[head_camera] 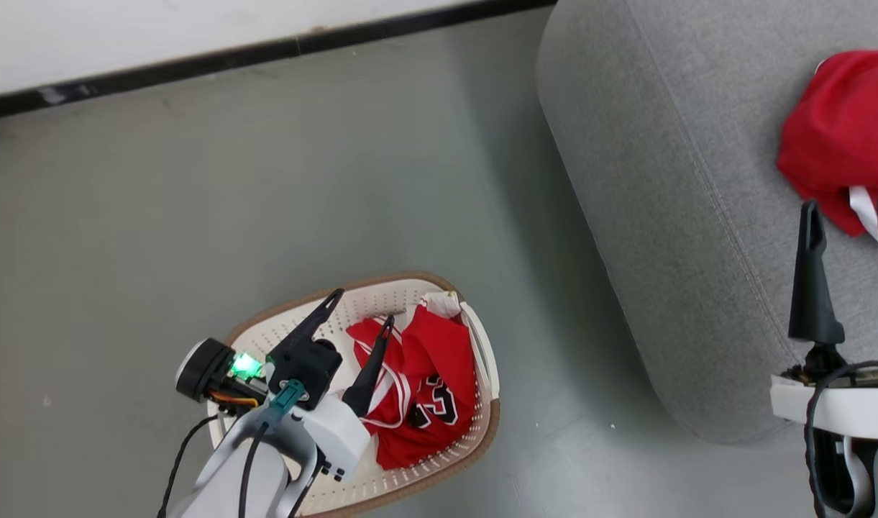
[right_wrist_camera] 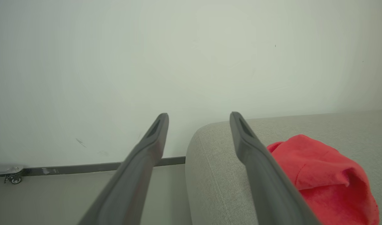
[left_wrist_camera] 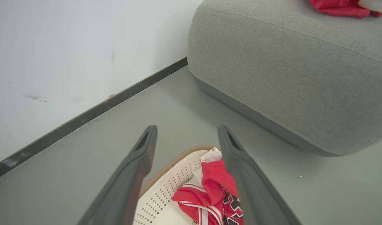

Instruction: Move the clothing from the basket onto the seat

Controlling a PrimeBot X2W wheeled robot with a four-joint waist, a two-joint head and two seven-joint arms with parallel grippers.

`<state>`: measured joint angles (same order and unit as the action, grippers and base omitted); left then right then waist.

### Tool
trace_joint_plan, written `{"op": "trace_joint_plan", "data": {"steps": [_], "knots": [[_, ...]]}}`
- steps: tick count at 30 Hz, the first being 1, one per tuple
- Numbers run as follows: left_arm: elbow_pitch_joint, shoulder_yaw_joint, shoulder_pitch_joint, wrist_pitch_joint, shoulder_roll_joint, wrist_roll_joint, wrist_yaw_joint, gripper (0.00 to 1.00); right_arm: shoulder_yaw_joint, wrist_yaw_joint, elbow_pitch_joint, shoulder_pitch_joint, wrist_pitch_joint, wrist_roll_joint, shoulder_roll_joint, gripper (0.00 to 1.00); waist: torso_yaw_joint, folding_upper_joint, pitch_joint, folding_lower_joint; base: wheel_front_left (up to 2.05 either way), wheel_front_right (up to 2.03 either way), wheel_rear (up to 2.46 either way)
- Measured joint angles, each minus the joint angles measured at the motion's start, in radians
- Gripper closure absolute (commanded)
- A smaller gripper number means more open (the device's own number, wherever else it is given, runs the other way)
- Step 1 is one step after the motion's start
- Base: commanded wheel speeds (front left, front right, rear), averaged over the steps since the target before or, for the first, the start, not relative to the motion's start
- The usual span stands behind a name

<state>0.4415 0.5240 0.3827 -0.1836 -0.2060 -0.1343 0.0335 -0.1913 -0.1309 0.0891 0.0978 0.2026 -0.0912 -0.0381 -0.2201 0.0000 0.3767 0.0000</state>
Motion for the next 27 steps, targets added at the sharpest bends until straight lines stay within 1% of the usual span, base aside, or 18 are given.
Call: {"op": "trace_joint_plan", "data": {"steps": [8, 13, 16, 23, 27], "knots": [[0.044, 0.020, 0.056, 0.009, 0.006, 0.026, -0.017, 0.00, -0.001, 0.000, -0.002, 0.059, 0.009, -0.007, 0.000, 0.00, -0.020, 0.0000, 0.079, 0.0000, 0.00, 0.00, 0.00], [0.072, 0.045, 0.085, 0.009, 0.026, 0.043, -0.025, 0.00, -0.010, 0.000, -0.004, 0.095, 0.018, -0.014, 0.000, 0.00, -0.032, 0.0000, 0.125, 0.0000, 0.00, 0.00, 0.00], [0.089, 0.049, 0.109, 0.009, 0.025, 0.051, -0.034, 0.00, -0.010, 0.000, -0.005, 0.115, 0.019, -0.018, 0.000, 0.00, -0.040, 0.0000, 0.153, 0.0000, 0.00, 0.00, 0.00], [0.139, 0.052, 0.147, 0.008, 0.025, 0.058, -0.035, 0.00, -0.009, 0.000, -0.008, 0.163, 0.028, -0.028, 0.000, 0.00, -0.059, 0.0000, 0.214, 0.0000, 0.00, 0.00, 0.00], [0.168, 0.053, 0.167, 0.008, 0.023, 0.059, -0.044, 0.00, -0.005, 0.000, -0.015, 0.186, 0.035, -0.039, 0.000, 0.00, -0.070, 0.0000, 0.249, 0.0000, 0.00, 0.00, 0.00]]}}
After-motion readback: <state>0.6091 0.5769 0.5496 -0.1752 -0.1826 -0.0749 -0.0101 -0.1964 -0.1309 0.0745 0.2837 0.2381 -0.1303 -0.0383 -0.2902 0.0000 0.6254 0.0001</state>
